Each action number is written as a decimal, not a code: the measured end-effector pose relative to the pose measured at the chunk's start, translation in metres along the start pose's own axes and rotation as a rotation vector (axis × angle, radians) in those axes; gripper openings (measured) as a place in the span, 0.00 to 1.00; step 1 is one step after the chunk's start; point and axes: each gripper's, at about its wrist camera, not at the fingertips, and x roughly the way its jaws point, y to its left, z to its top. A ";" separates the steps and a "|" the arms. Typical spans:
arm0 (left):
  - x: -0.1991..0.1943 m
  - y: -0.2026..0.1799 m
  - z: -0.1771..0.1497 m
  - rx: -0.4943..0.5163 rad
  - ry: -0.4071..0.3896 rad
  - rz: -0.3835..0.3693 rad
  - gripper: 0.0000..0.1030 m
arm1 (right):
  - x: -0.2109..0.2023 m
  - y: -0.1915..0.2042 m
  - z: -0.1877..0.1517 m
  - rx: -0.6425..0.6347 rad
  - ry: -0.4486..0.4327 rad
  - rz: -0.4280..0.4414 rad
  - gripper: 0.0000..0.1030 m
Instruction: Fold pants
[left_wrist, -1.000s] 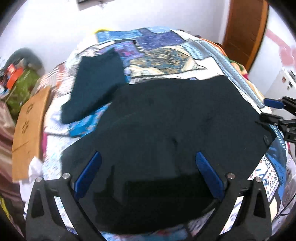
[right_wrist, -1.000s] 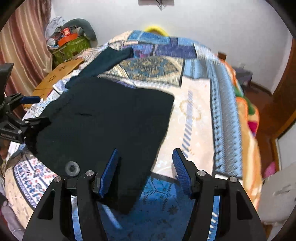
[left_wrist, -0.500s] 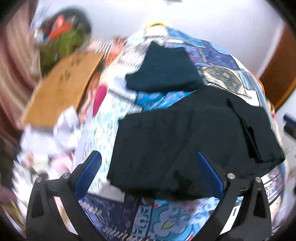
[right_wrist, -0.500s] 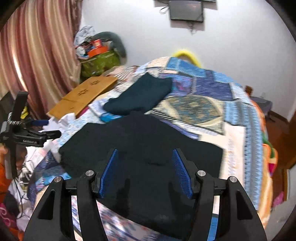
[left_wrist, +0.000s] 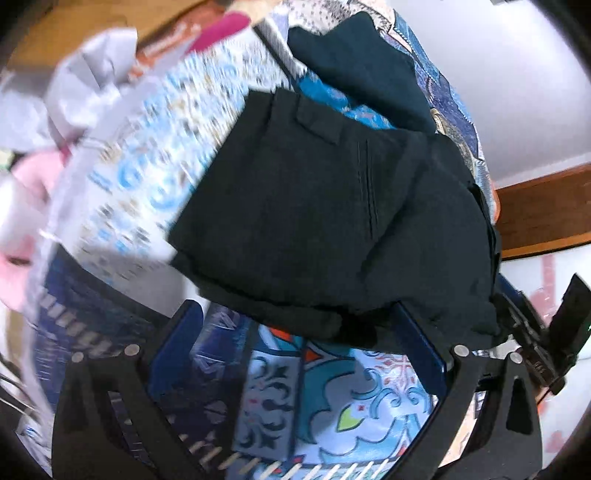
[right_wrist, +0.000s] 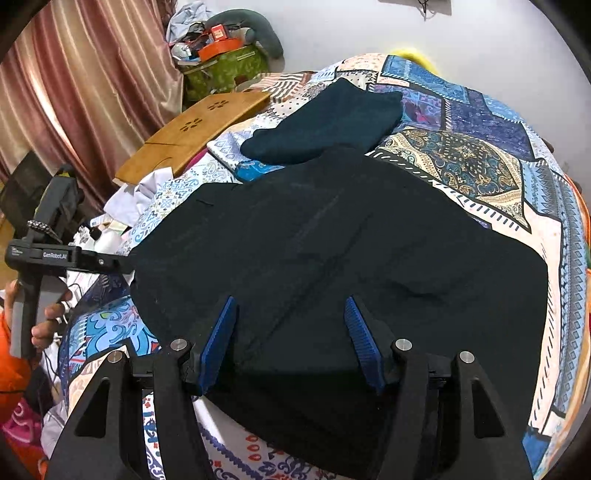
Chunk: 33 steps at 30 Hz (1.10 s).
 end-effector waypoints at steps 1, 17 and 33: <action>0.006 0.002 0.000 -0.032 0.020 -0.032 1.00 | 0.000 0.000 0.000 0.000 0.000 0.001 0.56; 0.030 0.035 0.023 -0.335 0.044 -0.268 1.00 | 0.001 -0.004 -0.001 0.020 -0.008 0.047 0.58; -0.028 -0.090 0.014 0.206 -0.352 0.339 0.26 | -0.015 -0.015 -0.006 0.064 -0.042 0.065 0.58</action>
